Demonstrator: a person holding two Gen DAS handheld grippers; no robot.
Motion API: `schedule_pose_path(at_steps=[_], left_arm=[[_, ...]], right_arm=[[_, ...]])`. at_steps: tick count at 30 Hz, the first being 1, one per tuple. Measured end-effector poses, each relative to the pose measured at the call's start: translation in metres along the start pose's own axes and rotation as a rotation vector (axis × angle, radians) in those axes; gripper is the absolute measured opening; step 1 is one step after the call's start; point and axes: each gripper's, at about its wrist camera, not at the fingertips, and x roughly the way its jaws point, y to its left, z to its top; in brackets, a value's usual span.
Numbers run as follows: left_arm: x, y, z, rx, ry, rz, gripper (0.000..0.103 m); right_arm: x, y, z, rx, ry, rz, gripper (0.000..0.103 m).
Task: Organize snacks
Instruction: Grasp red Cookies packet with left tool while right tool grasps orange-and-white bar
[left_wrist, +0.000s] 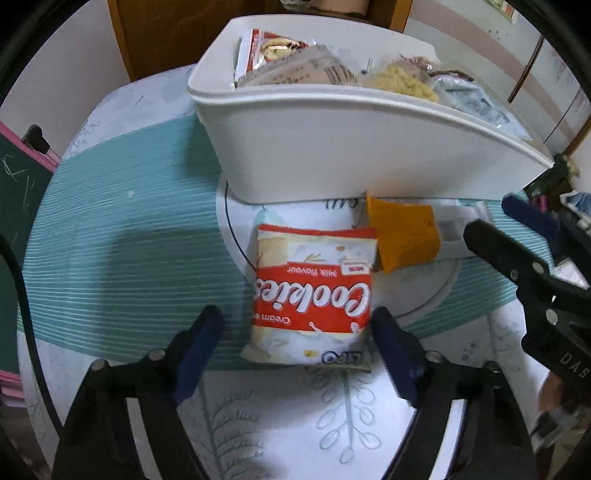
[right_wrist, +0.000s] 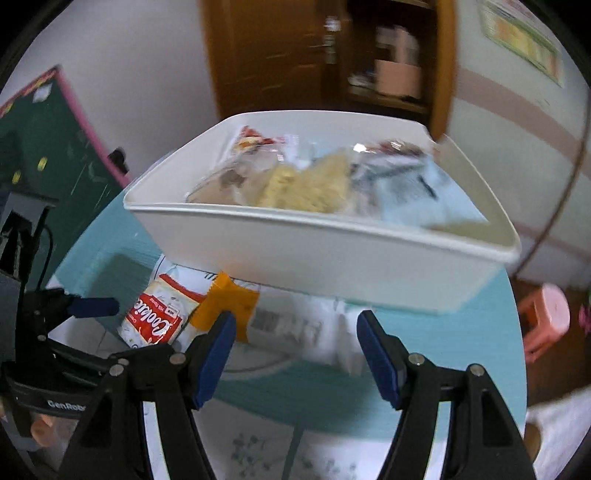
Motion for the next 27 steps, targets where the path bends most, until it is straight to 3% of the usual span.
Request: schedule_pose_path(at_steps=[3, 5, 7, 17, 20, 27], left_arm=[[0.000, -0.003, -0.001, 0.024, -0.025, 0.011, 0.066], [-0.003, -0.004, 0.000, 0.033, -0.039, 0.006, 0.053], [-0.004, -0.003, 0.000, 0.039, -0.045, -0.005, 0.051], [-0.005, 0.003, 0.000, 0.057, -0.053, -0.017, 0.050], [-0.004, 0.003, 0.000, 0.056, -0.052, -0.020, 0.050], [-0.006, 0.004, -0.001, 0.062, -0.050, -0.024, 0.050]], right_arm=[[0.009, 0.001, 0.005, -0.069, 0.018, 0.016, 0.068], [0.017, 0.000, 0.008, -0.097, 0.043, 0.052, 0.068], [0.022, 0.001, 0.009, -0.129, 0.065, 0.077, 0.068], [0.040, 0.002, 0.012, -0.238, 0.176, 0.189, 0.069], [0.048, 0.002, 0.009, -0.235, 0.250, 0.229, 0.069], [0.040, 0.022, -0.004, -0.334, 0.233, 0.196, 0.067]])
